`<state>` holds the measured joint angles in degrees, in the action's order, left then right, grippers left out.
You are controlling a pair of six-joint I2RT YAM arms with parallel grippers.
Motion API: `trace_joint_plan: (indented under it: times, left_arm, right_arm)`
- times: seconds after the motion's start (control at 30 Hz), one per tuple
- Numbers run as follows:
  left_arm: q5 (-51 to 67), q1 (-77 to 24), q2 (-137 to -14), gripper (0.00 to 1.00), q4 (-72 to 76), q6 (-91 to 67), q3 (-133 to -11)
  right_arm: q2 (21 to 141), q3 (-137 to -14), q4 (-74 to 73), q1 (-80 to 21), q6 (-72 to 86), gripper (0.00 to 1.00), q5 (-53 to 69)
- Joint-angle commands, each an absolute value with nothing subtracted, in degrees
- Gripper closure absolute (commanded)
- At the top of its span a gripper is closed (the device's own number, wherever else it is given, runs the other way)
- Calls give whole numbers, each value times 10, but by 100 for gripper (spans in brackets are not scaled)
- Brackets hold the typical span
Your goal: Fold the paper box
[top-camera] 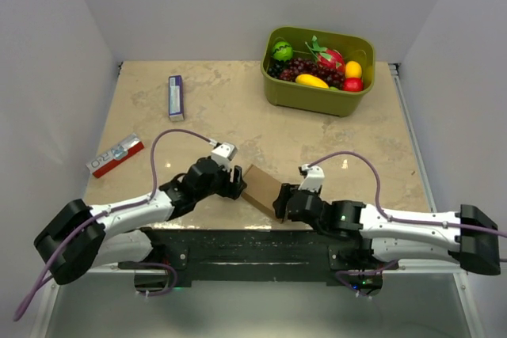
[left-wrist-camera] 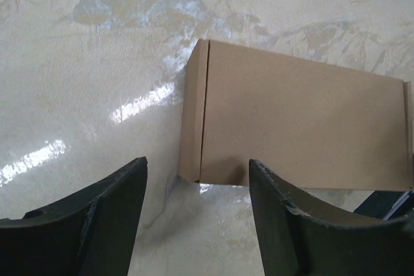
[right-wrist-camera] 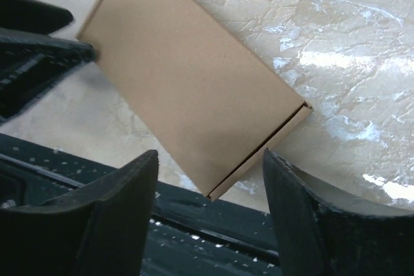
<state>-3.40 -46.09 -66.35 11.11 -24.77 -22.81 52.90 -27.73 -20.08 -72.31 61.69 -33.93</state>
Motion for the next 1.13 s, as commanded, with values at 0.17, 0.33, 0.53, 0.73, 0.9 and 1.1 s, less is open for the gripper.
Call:
trace_joint_plan:
  times: [0.17,0.33,0.53,0.73,0.9,1.1]
  left_arm:
    - [-28,-388,-657,21,101,-196,-339]
    - [-3,-288,-649,16,89,-191,-373]
    - [-45,-237,-616,2,2,-175,-458]
    - [-25,-234,-609,0,-113,-142,-525]
    - [-25,-234,-599,0,-125,-148,-527]
    - [-21,-234,-585,0,-110,-144,-512]
  right_arm:
    - [635,-367,-82,-620,455,14,-278]
    - [622,-386,-59,-505,375,4,-218]
    - [571,-389,-80,-346,299,1,-150]
    - [488,-400,-134,-248,246,1,-118]
    - [454,-407,-156,-214,229,1,-112]
    - [447,-403,-158,-213,235,1,-119]
